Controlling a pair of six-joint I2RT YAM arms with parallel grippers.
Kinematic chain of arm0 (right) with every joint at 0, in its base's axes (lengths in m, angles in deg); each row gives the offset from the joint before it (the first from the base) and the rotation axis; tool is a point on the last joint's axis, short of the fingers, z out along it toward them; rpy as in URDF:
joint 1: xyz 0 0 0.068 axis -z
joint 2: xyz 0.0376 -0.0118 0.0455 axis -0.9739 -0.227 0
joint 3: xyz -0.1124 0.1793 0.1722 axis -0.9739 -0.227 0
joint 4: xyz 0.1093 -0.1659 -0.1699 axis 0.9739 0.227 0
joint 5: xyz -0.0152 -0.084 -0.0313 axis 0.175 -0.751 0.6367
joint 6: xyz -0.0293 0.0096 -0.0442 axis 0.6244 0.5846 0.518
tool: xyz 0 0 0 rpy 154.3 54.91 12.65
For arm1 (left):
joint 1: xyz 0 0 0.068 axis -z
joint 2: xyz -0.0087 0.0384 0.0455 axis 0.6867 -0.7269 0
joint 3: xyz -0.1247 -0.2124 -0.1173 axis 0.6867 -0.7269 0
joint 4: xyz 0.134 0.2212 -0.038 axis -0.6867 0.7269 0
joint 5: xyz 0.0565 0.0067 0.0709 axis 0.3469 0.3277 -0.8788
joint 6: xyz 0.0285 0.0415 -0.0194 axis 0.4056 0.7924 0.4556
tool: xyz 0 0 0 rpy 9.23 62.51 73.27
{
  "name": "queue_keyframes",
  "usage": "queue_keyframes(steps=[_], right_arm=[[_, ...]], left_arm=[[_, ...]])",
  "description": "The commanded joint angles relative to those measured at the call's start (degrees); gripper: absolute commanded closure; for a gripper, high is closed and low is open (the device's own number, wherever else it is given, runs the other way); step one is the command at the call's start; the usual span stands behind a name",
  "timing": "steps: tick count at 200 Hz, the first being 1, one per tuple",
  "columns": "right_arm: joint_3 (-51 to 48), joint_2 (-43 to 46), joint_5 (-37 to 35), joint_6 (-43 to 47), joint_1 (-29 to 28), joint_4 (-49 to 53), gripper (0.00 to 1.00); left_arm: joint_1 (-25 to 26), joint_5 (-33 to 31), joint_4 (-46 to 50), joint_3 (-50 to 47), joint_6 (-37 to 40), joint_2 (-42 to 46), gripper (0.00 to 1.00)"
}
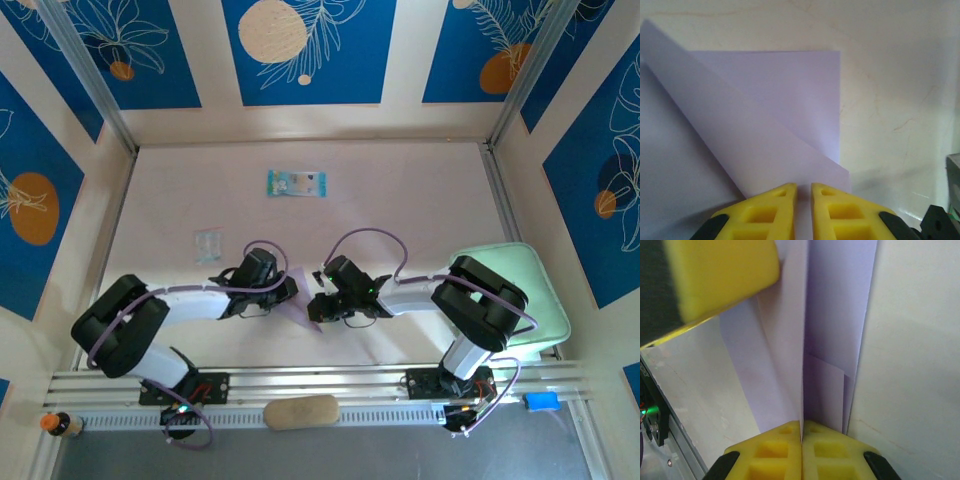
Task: Fold a paper plane with a square sheet of paper (pick it up from the middle)
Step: Perform the fourth fold on the wing at the bottom-center of the table.
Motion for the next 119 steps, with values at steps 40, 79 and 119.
queue_keyframes(steps=[40,79,119], right_arm=[[0.47,0.50,1.29,-1.02,0.24,3.02,0.87],[0.45,2.32,1.40,-1.86,0.85,2.70,0.83],[1.69,2.32,2.03,-2.32,1.96,3.46,0.82]], left_arm=[[-0.48,2.60,-1.61,0.71,1.47,-1.47,0.86],[-0.48,3.23,-2.14,0.82,2.05,-1.57,0.86],[-0.48,3.83,-2.64,0.90,2.54,-1.84,0.86]])
